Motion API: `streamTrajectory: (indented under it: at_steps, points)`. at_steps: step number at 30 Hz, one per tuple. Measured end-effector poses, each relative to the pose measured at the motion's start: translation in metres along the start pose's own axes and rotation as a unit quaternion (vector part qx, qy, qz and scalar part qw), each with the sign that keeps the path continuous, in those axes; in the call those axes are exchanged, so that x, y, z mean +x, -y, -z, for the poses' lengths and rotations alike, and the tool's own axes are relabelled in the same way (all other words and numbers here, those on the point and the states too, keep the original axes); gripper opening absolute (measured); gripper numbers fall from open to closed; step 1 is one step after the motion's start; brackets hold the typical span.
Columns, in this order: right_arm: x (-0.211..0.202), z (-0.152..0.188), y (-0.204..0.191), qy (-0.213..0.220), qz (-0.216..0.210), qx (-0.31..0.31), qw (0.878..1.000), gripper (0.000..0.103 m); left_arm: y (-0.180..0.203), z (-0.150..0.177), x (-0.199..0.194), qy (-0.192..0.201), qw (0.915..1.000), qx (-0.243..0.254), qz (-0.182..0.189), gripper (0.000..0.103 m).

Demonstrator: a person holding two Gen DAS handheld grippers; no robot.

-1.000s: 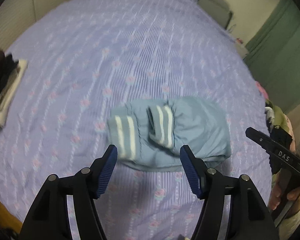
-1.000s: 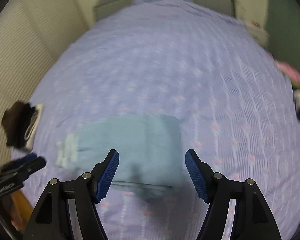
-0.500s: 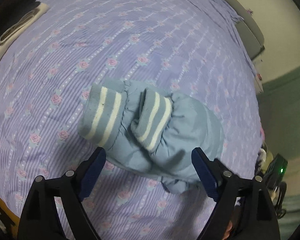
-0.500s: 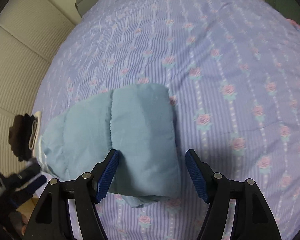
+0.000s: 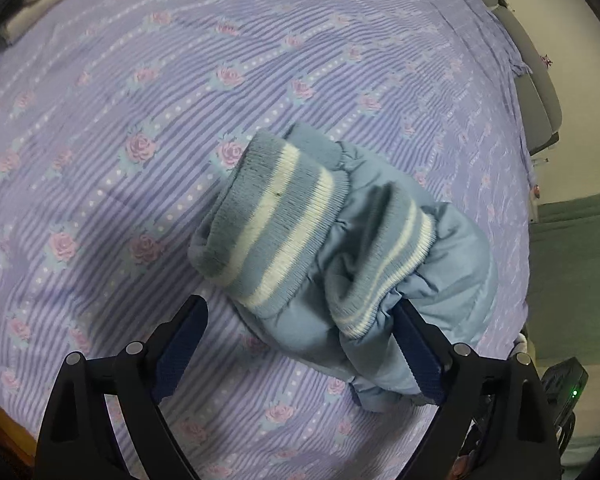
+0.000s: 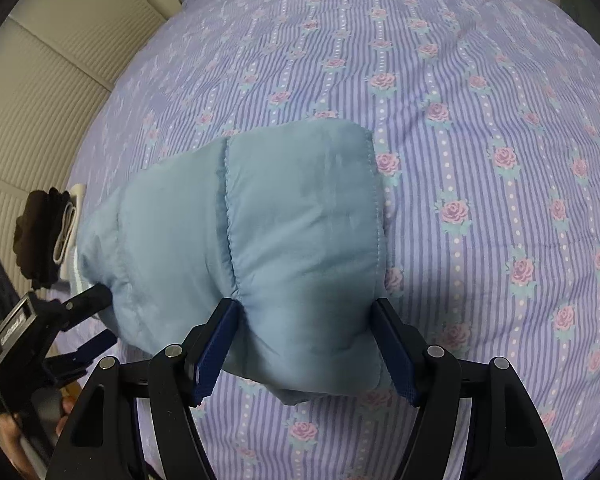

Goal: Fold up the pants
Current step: 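Grasp the folded blue pants bundle with both tools and lift it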

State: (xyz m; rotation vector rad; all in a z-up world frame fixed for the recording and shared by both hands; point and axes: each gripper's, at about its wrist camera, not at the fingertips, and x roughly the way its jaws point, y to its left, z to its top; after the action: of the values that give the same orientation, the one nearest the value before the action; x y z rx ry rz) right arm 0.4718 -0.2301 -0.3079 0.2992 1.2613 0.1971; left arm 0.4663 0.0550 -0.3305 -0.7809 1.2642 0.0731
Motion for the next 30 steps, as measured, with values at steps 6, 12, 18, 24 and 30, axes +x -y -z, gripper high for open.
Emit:
streamTrajectory:
  at_steps: [6, 12, 18, 24, 30]
  points:
    - [0.006, -0.003, -0.003, -0.004, 0.004, -0.002, 1.0, 0.07, -0.025, -0.008, 0.027, -0.025, 0.9973, -0.048, 0.05, 0.099]
    - [0.013, -0.007, 0.002, -0.004, 0.002, 0.006, 1.0, 0.074, -0.025, -0.019, 0.042, -0.03, 0.9966, -0.037, 0.067, 0.099]
    - [0.015, -0.01, 0.007, 0.012, -0.007, 0.033, 0.999, 0.078, -0.015, -0.034, 0.046, -0.036, 0.9965, -0.015, 0.074, 0.09]
    - [0.0, -0.016, 0.0, 0.023, -0.01, -0.005, 1.0, 0.079, -0.014, -0.032, 0.031, -0.04, 0.9961, 0.014, 0.078, 0.07]
    - [0.008, -0.032, 0.004, 0.029, -0.004, -0.011, 0.999, 0.093, -0.008, -0.034, 0.025, -0.042, 0.9961, 0.026, 0.073, 0.067]
